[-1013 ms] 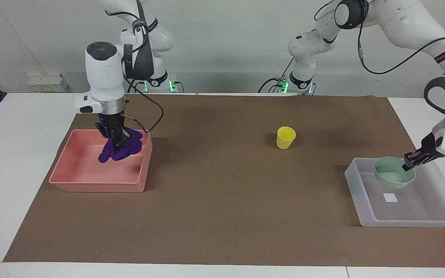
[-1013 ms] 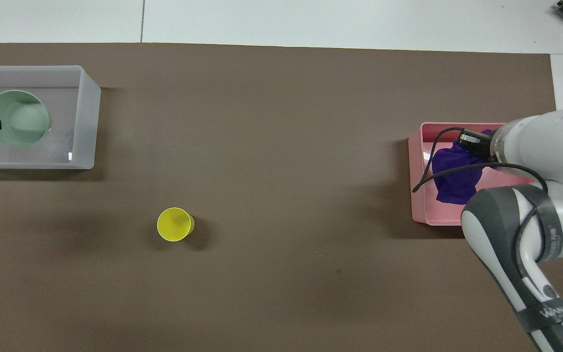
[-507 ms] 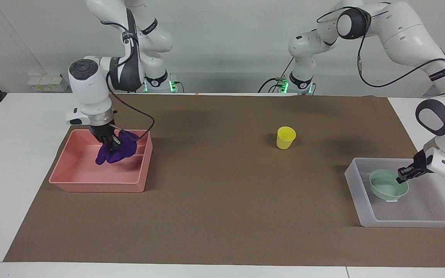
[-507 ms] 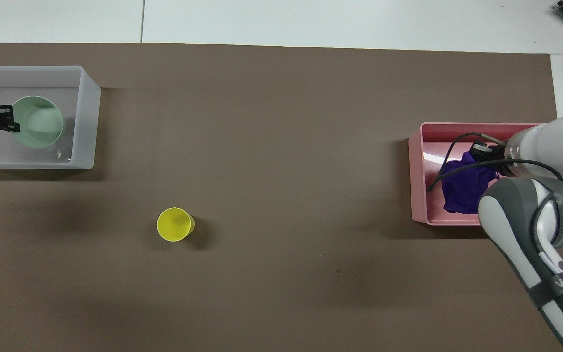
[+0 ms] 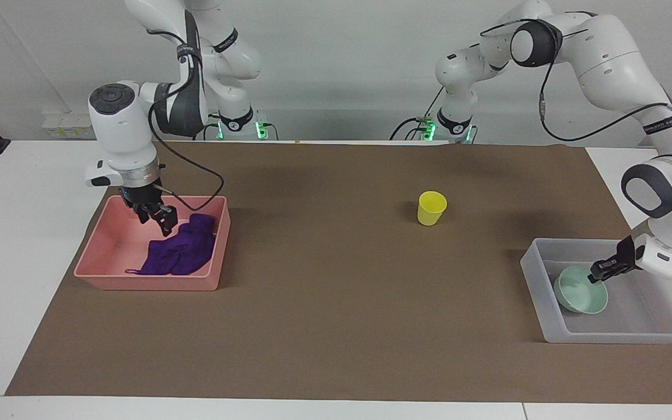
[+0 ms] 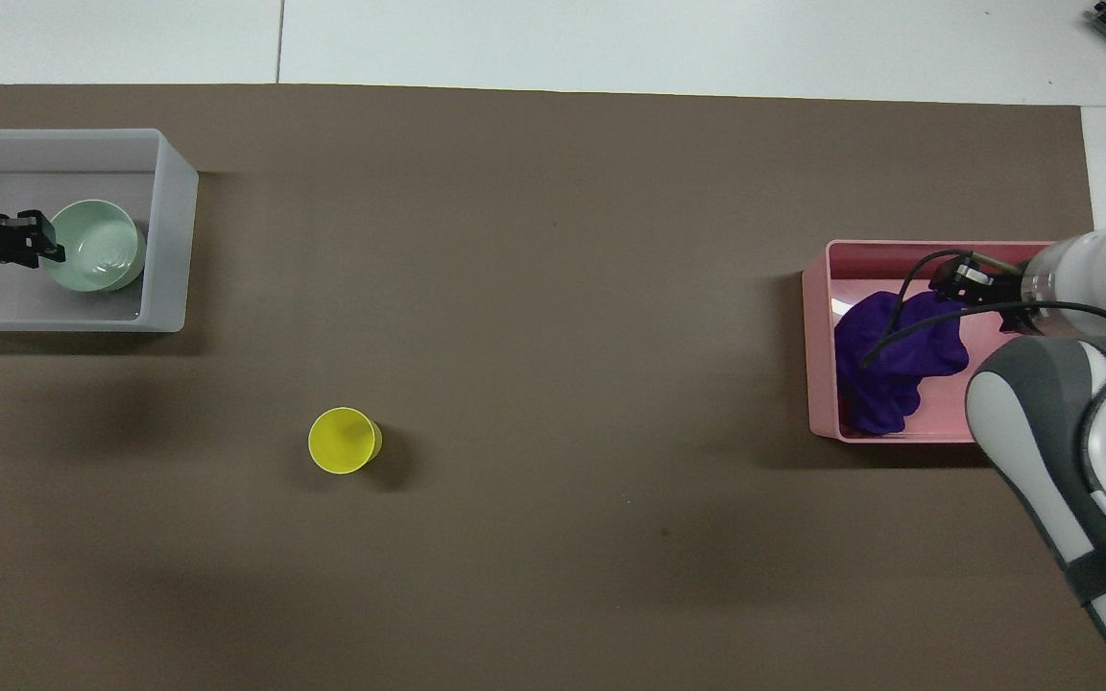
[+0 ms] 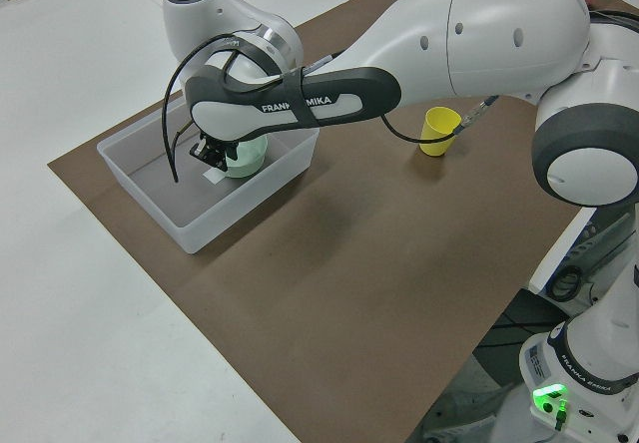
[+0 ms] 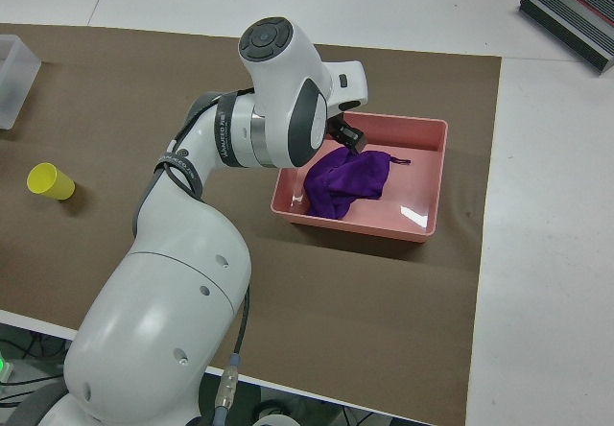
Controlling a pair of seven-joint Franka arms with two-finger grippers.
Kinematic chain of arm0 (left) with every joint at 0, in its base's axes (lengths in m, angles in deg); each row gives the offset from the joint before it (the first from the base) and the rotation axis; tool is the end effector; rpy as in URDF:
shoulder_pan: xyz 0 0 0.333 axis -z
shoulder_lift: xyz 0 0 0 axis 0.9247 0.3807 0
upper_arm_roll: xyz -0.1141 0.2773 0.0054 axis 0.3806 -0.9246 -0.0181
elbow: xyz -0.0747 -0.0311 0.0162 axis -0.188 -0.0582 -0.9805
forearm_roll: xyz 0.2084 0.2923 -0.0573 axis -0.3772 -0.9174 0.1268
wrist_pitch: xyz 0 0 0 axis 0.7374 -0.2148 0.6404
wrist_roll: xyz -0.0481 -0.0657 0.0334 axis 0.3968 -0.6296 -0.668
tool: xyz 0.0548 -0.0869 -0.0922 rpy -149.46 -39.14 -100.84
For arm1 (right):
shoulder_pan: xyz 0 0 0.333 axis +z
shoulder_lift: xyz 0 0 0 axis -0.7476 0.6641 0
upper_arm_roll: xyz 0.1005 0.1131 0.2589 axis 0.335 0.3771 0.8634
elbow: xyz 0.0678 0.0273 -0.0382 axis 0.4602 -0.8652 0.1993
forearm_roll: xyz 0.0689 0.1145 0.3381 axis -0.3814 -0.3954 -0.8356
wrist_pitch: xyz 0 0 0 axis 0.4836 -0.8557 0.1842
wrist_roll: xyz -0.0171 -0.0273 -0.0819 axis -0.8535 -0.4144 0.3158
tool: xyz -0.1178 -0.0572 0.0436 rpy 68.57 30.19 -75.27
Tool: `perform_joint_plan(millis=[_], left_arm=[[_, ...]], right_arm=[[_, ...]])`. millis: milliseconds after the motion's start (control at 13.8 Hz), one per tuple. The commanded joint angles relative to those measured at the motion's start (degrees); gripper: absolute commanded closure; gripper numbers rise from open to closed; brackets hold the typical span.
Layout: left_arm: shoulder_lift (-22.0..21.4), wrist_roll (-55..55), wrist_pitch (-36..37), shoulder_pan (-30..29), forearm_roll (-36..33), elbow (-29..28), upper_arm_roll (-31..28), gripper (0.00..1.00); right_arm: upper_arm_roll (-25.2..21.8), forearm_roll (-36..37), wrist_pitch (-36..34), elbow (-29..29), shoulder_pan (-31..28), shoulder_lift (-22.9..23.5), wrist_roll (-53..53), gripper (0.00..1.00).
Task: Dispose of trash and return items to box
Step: 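Reach the left gripper to the yellow cup and grasp it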
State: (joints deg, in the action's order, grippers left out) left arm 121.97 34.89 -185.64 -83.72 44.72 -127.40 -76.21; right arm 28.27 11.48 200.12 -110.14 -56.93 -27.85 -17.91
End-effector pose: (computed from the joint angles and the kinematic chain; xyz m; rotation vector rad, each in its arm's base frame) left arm 0.6591 0.1589 0.3282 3.0561 0.2166 0.0414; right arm 0.5533 -0.0462 0.4241 2.9317 -0.7205 0.2362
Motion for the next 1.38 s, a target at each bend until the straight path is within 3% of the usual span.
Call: perform_joint_plan(millis=[0,145,362,507,724,868,1086,1303], left_arm=[[-4.07,0.16,0.74,0.80,-0.85,1.15,0.32,0.00],[-9.87,-0.27,4.85,2.89,-0.32,-0.25,1.11,0.00],[-15.94,-2.64,20.21,7.64,-0.67,-0.51,1.12,0.00],[-21.64,-3.26,25.44,12.20,-0.67,-7.85,1.03,0.00],[-31.22,-3.97,19.15,18.36,0.12,-26.55,1.29,0.00],[-33.62,-4.15,12.74,22.23,1.43,-36.24,1.29,0.00],[-31.79,-5.90,3.16,25.66,3.19,-42.77,1.29,0.00],[-29.94,-6.96,-0.65,27.69,6.52,-43.76,1.29,0.03]], right_arm=[[0.98,-2.31,-7.45,4.49,0.02,-2.44,-4.97,0.00],[1.34,-5.55,-14.74,9.84,0.29,-2.80,-9.19,0.00],[1.77,-6.53,-22.84,16.35,0.72,-2.62,-11.14,0.00],[3.70,-6.45,-28.46,20.75,1.25,-2.19,-11.14,0.00],[6.07,-6.54,-32.44,24.36,1.34,-1.48,-11.23,0.00],[7.49,-6.71,-35.51,26.65,1.34,-1.31,-11.23,0.00],[7.49,-10.05,-35.00,25.26,1.52,-1.66,-11.23,0.00],[7.49,-10.05,-35.26,24.90,1.52,-2.18,-11.05,0.00]])
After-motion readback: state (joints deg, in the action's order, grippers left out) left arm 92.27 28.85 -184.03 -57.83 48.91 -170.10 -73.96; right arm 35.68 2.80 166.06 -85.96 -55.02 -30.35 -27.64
